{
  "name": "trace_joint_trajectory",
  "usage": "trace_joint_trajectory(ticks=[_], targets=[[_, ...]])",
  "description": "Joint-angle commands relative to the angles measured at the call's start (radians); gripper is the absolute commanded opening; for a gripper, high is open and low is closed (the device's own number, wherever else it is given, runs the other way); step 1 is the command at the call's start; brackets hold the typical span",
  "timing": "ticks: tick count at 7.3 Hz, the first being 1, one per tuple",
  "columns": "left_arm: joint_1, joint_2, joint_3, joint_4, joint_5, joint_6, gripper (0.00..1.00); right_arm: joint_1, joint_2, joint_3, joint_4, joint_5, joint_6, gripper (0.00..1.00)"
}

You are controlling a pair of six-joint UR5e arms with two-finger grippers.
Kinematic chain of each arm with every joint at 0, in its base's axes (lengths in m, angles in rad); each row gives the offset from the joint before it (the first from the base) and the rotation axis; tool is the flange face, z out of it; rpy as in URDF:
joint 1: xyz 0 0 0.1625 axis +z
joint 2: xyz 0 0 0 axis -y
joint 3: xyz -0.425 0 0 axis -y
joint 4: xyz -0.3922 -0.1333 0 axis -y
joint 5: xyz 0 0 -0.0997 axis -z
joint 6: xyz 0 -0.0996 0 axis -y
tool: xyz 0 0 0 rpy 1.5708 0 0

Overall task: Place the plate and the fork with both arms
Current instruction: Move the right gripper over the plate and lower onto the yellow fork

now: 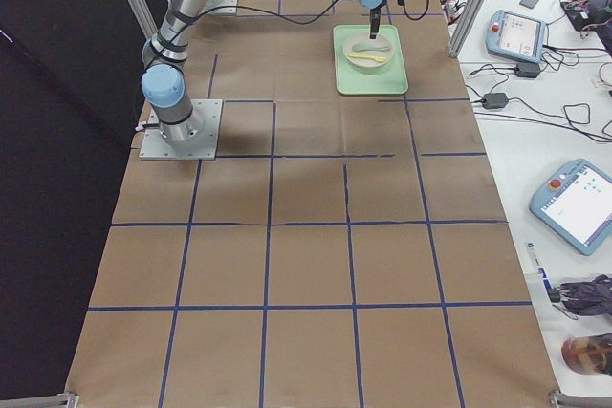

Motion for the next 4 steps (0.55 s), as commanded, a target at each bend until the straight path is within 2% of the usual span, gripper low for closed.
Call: trace_joint_trajectory(ticks=[1,2,3,4], targets=[[-0.002,0.002,-0.007,0.005,-0.005,0.0,1.0,0.004,0.057,0.001,-0.031,-0.021,0.001,0.74],[-0.002,0.002,-0.012,0.007,-0.003,0.0,1.0,0.004,0.06,0.002,-0.031,-0.013,0.001,0.63],[-0.002,0.002,-0.012,0.007,-0.003,0.0,1.0,0.004,0.064,0.007,-0.031,-0.008,0.001,0.61],[-0.002,0.002,-0.012,0.007,0.0,0.0,1.0,0.004,0.074,0.007,-0.031,-0.005,0.001,0.55]])
